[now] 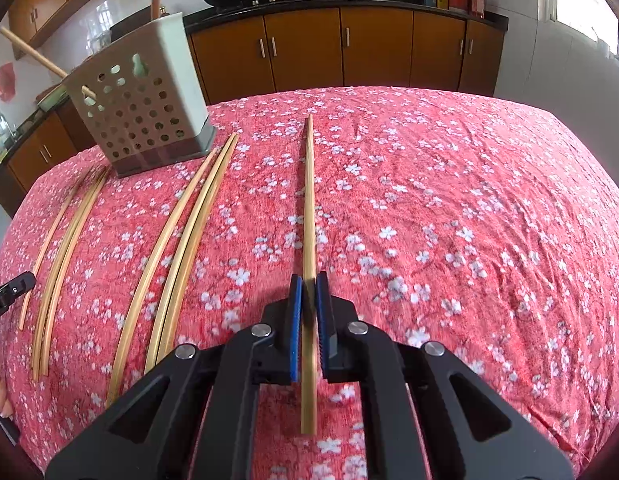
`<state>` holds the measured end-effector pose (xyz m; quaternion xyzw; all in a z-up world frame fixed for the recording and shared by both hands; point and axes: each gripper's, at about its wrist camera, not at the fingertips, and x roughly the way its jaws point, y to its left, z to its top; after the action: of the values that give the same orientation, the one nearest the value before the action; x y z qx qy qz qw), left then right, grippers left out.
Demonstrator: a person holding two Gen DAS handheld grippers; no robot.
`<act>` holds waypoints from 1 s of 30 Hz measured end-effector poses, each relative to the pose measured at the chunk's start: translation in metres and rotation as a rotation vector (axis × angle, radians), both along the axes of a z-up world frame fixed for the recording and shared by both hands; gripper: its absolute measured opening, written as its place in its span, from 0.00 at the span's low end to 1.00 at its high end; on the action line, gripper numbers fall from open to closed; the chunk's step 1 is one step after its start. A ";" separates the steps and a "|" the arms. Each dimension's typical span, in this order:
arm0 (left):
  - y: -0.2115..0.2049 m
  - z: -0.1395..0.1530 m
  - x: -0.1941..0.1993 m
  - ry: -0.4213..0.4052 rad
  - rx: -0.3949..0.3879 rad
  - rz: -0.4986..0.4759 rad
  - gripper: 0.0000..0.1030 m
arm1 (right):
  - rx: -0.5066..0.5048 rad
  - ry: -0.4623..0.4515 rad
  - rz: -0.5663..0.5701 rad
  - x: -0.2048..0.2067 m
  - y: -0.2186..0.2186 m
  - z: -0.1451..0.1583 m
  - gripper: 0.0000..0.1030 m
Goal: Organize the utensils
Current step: 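Lift both held chopsticks off the tablecloth toward the utensil holder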
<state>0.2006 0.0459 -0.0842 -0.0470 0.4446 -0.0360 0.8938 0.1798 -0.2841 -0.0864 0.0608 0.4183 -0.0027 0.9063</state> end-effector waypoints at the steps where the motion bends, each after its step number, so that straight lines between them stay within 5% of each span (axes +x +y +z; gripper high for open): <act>1: 0.000 0.000 -0.002 -0.002 0.000 0.001 0.09 | 0.002 -0.004 0.000 -0.003 0.000 0.000 0.08; 16: -0.002 0.007 -0.008 -0.005 0.015 -0.002 0.08 | 0.044 -0.021 -0.010 -0.010 -0.004 0.008 0.07; 30: 0.011 0.081 -0.027 -0.226 -0.029 0.016 0.08 | 0.061 -0.246 -0.063 -0.034 -0.021 0.075 0.07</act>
<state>0.1734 0.0566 -0.0030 -0.0592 0.3402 -0.0406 0.9376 0.1457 -0.3053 -0.0111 0.1013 0.3017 -0.0111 0.9479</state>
